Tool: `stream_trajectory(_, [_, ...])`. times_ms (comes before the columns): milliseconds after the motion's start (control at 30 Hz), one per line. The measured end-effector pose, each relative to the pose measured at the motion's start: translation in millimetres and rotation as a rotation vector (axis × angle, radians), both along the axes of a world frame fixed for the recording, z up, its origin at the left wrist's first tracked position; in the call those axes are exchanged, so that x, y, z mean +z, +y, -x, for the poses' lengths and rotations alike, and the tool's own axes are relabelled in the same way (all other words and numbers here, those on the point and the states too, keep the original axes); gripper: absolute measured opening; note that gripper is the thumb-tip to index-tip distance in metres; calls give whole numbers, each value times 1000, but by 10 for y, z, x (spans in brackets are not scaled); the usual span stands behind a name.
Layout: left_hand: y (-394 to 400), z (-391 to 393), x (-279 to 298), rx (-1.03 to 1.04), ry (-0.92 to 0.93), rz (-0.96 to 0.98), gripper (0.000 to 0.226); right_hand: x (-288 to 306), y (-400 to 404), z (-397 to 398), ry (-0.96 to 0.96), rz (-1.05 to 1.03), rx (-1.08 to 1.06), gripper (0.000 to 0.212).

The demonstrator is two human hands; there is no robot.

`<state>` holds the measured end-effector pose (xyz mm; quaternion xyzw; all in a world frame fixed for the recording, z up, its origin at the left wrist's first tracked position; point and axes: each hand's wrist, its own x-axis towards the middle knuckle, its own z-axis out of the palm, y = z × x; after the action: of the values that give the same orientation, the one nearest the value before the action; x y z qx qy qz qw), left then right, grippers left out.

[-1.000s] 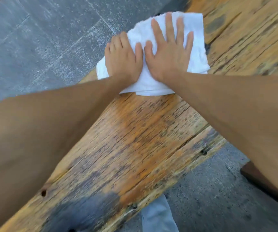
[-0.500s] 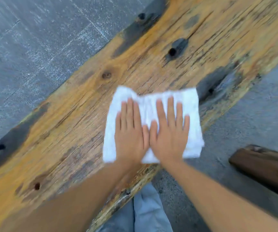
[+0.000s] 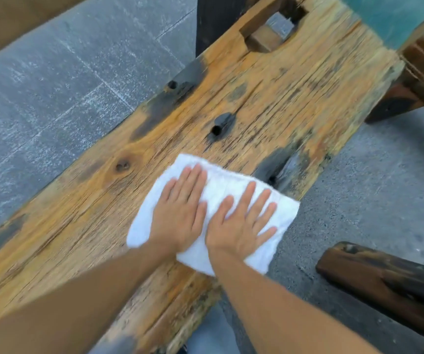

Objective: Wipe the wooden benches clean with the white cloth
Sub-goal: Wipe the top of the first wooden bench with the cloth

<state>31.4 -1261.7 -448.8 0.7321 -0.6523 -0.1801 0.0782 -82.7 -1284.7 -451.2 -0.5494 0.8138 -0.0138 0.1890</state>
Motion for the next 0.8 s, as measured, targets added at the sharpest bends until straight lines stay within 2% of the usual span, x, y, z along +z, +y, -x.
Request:
stream_trajectory(67, [-635, -136, -29, -49, -11, 9, 62, -89, -541, -172, 14, 107, -78, 62])
stream_trajectory(167, [-1453, -314, -132, -93, -47, 39, 61, -235, -1306, -289, 86, 268, -66, 61])
stream_trajectory(300, [-2523, -422, -175, 37, -37, 65, 63, -286, -2586, -398, 125, 331, 60, 62])
stream_trajectory(400, [-3144, -503, -194, 69, -58, 83, 66, -308, -3226, -522, 116, 340, 108, 62])
stream_trajectory(567, [-3511, -598, -95, -47, -74, 77, 68, -216, -3424, -555, 118, 327, 138, 62])
stream_trajectory(800, [-3347, -468, -20, 117, -36, 87, 66, -130, -3350, -473, 66, 225, 229, 64])
